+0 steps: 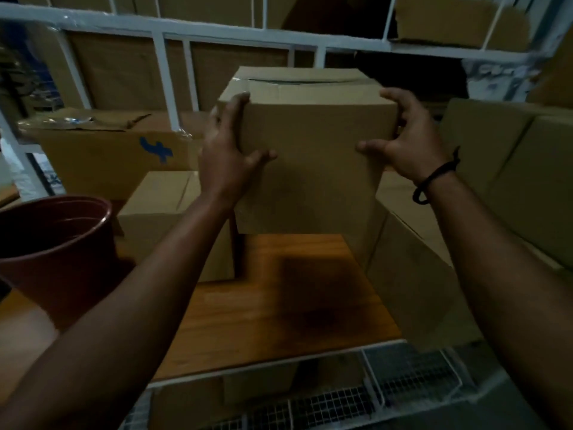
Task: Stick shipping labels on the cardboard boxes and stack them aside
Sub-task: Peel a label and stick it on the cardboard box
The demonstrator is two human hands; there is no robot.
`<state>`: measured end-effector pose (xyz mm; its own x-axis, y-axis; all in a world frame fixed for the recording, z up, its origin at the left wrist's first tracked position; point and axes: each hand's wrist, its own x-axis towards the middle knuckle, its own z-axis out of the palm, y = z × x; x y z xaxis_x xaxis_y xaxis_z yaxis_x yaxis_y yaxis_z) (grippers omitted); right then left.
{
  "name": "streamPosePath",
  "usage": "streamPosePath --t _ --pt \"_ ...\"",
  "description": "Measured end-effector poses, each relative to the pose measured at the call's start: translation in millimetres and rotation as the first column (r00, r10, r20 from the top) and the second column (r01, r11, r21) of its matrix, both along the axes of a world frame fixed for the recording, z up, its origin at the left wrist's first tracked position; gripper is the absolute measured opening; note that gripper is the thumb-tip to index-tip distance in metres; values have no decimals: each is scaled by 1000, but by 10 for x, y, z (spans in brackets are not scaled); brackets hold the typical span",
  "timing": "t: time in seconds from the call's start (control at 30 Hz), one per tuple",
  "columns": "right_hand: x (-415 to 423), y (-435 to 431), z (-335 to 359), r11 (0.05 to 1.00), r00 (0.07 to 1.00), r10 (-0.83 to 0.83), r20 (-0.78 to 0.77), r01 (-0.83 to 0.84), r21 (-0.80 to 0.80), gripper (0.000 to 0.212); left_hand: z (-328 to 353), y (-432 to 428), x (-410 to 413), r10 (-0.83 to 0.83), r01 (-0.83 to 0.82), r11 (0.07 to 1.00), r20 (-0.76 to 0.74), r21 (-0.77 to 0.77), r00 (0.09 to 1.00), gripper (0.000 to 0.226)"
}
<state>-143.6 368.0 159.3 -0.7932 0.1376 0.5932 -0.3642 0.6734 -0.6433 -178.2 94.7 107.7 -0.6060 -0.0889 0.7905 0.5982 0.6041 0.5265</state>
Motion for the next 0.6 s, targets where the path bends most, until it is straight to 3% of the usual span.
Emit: streamPosePath --t 0.27,0.6 --pt "709 680 -695 1000 996 -13 93 14 -11 82 -692 657 652 -15 18 999 109 -26 994 79" --pt "876 649 -1861 995 944 95 315 -82 -54 77 -1850 643 1276 70 -68 998 354 -18 933 73"
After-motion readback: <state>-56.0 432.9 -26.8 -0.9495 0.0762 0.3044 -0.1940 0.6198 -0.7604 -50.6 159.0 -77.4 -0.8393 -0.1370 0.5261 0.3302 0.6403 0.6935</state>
